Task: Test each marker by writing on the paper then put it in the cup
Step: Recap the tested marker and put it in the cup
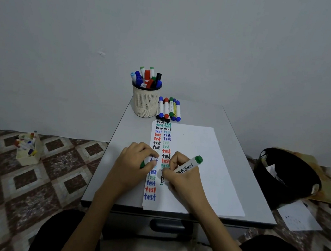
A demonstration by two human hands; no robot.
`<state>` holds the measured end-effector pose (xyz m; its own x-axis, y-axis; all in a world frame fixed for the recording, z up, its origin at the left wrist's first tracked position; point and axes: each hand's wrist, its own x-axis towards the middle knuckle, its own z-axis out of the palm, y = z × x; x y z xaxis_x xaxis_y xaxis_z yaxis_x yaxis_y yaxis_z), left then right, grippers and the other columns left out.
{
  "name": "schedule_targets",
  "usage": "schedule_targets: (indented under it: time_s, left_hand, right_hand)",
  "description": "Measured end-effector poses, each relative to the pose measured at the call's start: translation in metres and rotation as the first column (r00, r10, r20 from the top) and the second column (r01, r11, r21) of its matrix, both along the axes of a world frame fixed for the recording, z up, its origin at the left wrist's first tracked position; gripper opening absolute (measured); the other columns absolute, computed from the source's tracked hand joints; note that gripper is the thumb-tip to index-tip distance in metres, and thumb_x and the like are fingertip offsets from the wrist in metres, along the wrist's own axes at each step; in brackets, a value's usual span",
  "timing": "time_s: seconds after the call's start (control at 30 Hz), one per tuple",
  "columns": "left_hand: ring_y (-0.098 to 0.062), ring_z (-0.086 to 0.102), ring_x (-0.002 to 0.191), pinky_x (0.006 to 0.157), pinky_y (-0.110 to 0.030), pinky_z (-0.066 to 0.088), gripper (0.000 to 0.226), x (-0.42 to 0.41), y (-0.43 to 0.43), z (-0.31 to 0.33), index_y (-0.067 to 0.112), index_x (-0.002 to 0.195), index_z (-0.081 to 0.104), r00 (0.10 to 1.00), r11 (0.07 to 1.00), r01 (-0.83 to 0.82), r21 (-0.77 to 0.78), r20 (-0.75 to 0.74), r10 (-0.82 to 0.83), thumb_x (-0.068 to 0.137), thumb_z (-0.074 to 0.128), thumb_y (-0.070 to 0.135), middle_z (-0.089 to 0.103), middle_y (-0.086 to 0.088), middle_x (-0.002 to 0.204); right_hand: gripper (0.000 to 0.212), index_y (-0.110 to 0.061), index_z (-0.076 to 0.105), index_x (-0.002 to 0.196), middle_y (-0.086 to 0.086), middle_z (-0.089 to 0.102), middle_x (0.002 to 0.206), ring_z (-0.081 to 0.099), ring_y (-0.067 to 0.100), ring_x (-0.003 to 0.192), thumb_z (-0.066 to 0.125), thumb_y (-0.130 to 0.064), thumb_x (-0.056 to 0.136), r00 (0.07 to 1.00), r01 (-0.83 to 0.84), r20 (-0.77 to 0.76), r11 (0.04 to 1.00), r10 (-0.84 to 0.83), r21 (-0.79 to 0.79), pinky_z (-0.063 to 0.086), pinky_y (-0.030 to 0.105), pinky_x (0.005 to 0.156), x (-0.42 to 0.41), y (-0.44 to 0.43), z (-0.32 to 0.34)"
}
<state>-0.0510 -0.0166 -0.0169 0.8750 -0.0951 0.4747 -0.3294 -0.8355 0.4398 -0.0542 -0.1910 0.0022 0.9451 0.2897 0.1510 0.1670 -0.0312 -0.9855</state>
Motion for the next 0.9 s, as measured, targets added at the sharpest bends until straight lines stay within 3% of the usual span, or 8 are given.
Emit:
schedule_targets:
  time_s: [0.17,0.23,0.3,0.37,0.43,0.57,0.73,0.9]
  left_hand:
    - [-0.011,0.052,0.092,0.079,-0.033,0.046,0.041,-0.0005,-0.0001,0.0010,0.017,0.098,0.066,1.000,1.000,0.002,0.006,0.002,-0.002,0.083,0.039,0.045,0.060,0.004,0.098]
    - [-0.011,0.052,0.092,0.079,-0.033,0.046,0.040,-0.0011,0.0000,0.0004,0.018,0.097,0.066,1.000,1.000,-0.003,0.006,0.007,0.003,0.083,0.040,0.045,0.060,0.005,0.098]
    - [-0.012,0.053,0.092,0.079,-0.033,0.047,0.040,-0.0011,-0.0001,0.0002,0.017,0.097,0.066,1.000,1.000,-0.003,0.003,0.013,0.003,0.083,0.041,0.045,0.060,0.004,0.098]
    - [-0.013,0.054,0.091,0.078,-0.035,0.048,0.039,-0.0011,-0.0002,0.0002,0.017,0.096,0.066,1.000,1.000,-0.003,-0.001,0.014,0.003,0.083,0.041,0.045,0.061,0.004,0.098]
    - [-0.013,0.053,0.091,0.079,-0.036,0.047,0.039,-0.0011,-0.0005,0.0012,0.018,0.097,0.066,1.000,1.000,-0.003,0.001,0.007,0.003,0.082,0.041,0.045,0.060,0.004,0.098]
    - [-0.014,0.054,0.091,0.078,-0.038,0.048,0.037,-0.0015,-0.0008,0.0014,0.019,0.096,0.066,1.000,1.000,0.001,0.007,0.015,-0.001,0.082,0.041,0.043,0.061,0.004,0.097]
    - [-0.014,0.053,0.090,0.079,-0.037,0.048,0.039,-0.0007,-0.0001,0.0016,0.018,0.097,0.066,1.000,1.000,0.004,-0.007,0.001,-0.004,0.082,0.041,0.044,0.061,0.004,0.098]
    - [-0.013,0.053,0.091,0.079,-0.036,0.048,0.039,-0.0011,0.0000,0.0010,0.018,0.097,0.066,1.000,1.000,0.001,-0.004,-0.005,-0.001,0.083,0.041,0.045,0.061,0.004,0.099]
  right_hand:
    - [0.035,-0.017,0.040,0.057,0.024,0.046,0.069,0.054,0.023,0.070,0.064,0.006,0.067,0.999,-0.035,-0.024,0.998,0.033,-0.059,0.057,0.044,0.067,0.0015,0.0005,-0.0001]
    - [0.036,-0.013,0.041,0.058,0.018,0.050,0.068,0.055,0.019,0.067,0.064,0.011,0.070,0.999,-0.045,-0.031,0.998,0.044,-0.046,0.053,0.032,0.057,0.0022,-0.0018,-0.0001]
    - [0.035,-0.008,0.040,0.061,0.013,0.059,0.071,0.062,0.017,0.074,0.061,0.017,0.075,0.998,-0.033,-0.047,0.999,0.035,0.025,0.051,0.025,0.058,0.0023,-0.0037,-0.0005]
    - [0.036,-0.009,0.039,0.060,0.014,0.061,0.073,0.064,0.019,0.082,0.062,0.015,0.073,1.000,-0.004,-0.027,0.999,0.005,0.033,0.054,0.029,0.063,0.0028,-0.0033,-0.0018]
    - [0.032,-0.010,0.037,0.059,0.027,0.054,0.075,0.062,0.025,0.083,0.063,0.006,0.068,1.000,0.014,0.011,1.000,-0.014,0.003,0.057,0.036,0.068,0.0025,-0.0010,-0.0031]
    - [0.029,-0.010,0.036,0.060,0.031,0.055,0.083,0.066,0.028,0.093,0.062,0.001,0.068,1.000,0.011,0.011,0.999,-0.012,0.037,0.055,0.033,0.070,0.0027,0.0000,-0.0042]
    - [0.031,-0.012,0.037,0.059,0.033,0.055,0.084,0.063,0.039,0.092,0.064,0.002,0.067,1.000,0.002,0.009,1.000,-0.001,-0.011,0.059,0.049,0.075,0.0048,-0.0008,-0.0064]
    - [0.028,-0.009,0.037,0.060,0.025,0.054,0.074,0.066,0.035,0.082,0.062,0.002,0.065,1.000,0.023,0.000,0.997,-0.023,0.079,0.055,0.033,0.064,0.0040,-0.0032,-0.0052]
